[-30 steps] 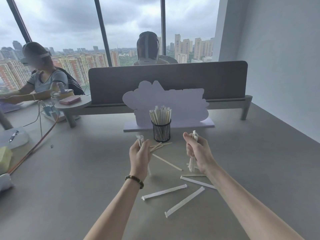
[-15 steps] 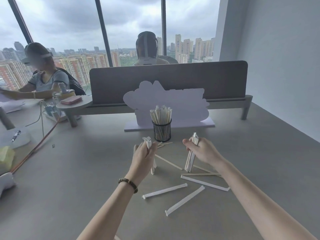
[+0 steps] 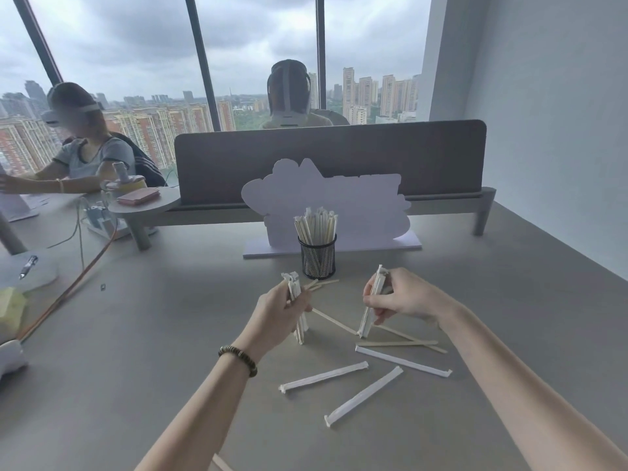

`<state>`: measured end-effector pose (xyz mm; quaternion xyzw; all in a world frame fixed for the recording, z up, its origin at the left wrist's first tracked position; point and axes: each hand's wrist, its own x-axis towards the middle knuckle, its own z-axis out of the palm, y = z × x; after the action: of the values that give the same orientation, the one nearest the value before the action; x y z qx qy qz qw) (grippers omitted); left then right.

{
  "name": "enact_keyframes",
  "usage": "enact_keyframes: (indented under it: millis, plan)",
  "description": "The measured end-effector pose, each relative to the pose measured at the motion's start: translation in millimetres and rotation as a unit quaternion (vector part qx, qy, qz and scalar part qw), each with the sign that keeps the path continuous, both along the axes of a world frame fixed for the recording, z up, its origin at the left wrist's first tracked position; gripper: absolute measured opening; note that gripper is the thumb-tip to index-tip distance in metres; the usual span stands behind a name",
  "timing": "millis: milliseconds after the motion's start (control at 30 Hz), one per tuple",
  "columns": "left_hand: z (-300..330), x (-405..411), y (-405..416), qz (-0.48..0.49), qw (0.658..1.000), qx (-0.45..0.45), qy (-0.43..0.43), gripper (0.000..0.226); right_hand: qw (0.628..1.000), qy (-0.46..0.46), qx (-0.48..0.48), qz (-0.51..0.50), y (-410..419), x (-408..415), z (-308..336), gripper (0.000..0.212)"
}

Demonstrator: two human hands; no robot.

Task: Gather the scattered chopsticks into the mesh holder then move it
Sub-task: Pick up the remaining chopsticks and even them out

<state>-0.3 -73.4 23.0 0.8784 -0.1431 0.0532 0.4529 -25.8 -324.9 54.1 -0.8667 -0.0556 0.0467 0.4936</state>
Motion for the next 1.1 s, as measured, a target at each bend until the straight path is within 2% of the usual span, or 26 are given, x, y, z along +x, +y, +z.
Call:
enact_keyframes:
  millis: [167,367,500,600,700,800,967,1100]
  plan:
    - [4.4,5.8,7.0,-0.07,0.996,0.028,0.041,0.01,0.999,-0.013,-0.035,-0.004,4.5,-1.9,4.5,0.008]
    - [0.4,11.5,8.7,-0.141,0.986,-0.025,0.089,0.01,0.984,-0.058,-0.168,-0.027,6.4,4.8,4.0,0.007]
    - [2.8,12.7,10.3,-0.14,0.985,-0.024,0.097,0.012,0.979,-0.061,-0.19,-0.037,8.1,5.7,3.7,0.009]
    - [0.7,21.6,15.6,-0.1,0.993,0.019,0.064,0.015,0.979,-0.071,-0.187,-0.042,8.8,6.8,3.4,0.009]
    - [3.5,28.1,19.4,-0.054,0.998,0.017,0.032,0.01,0.985,-0.075,-0.147,-0.049,5.3,10.0,7.1,0.01]
    - [9.4,32.9,19.7,0.003,1.0,-0.004,0.008,0.013,0.992,-0.094,-0.058,-0.06,-1.0,17.6,17.0,0.011]
    - [19.3,47.0,22.0,0.072,0.996,-0.043,-0.01,0.019,0.977,-0.151,0.085,-0.122,-4.4,46.4,42.1,0.006]
    - [20.9,59.2,24.1,0.101,0.994,-0.03,-0.031,0.02,0.972,-0.152,0.111,-0.141,-2.5,82.9,60.3,0.005]
